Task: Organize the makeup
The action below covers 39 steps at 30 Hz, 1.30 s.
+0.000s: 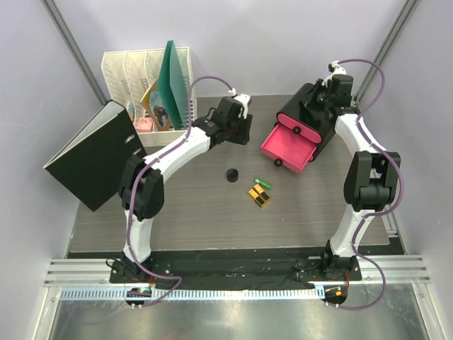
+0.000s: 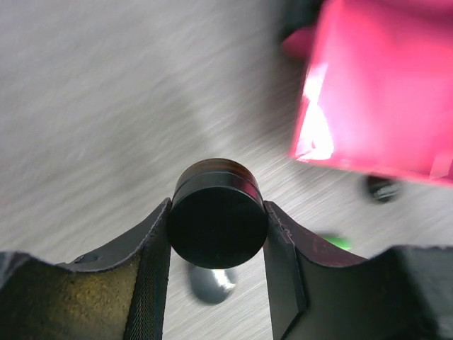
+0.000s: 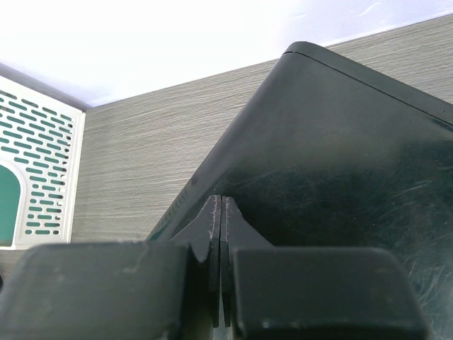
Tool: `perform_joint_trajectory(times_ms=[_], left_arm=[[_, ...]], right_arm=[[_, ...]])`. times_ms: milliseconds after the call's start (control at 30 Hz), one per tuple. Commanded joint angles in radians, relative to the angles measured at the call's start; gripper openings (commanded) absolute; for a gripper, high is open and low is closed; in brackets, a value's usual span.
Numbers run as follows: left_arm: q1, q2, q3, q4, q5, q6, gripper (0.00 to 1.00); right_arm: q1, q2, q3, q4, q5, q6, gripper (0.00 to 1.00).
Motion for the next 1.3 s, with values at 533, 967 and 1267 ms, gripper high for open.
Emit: perform_joint_trajectory(times_ms=[533,967,1267], left_arm=[[-0.124,0.243,0.390,0.129,0.135,-0.107,0.01],[-0.142,0.333,0.430,0.133,0.155,-0.128,0.32],[-0.141,0.366,0.470,0.153,0.158,-0.125,0.48]], right_arm=[[0.024,0.155,-0.114,-0.452,0.028,-0.047,0.01],[0.027,0.153,-0.122,-0.451,0.026,-0.047,0.01],[0.027,0.149,-0.126,-0.451,0.025,-0.047,0.01]])
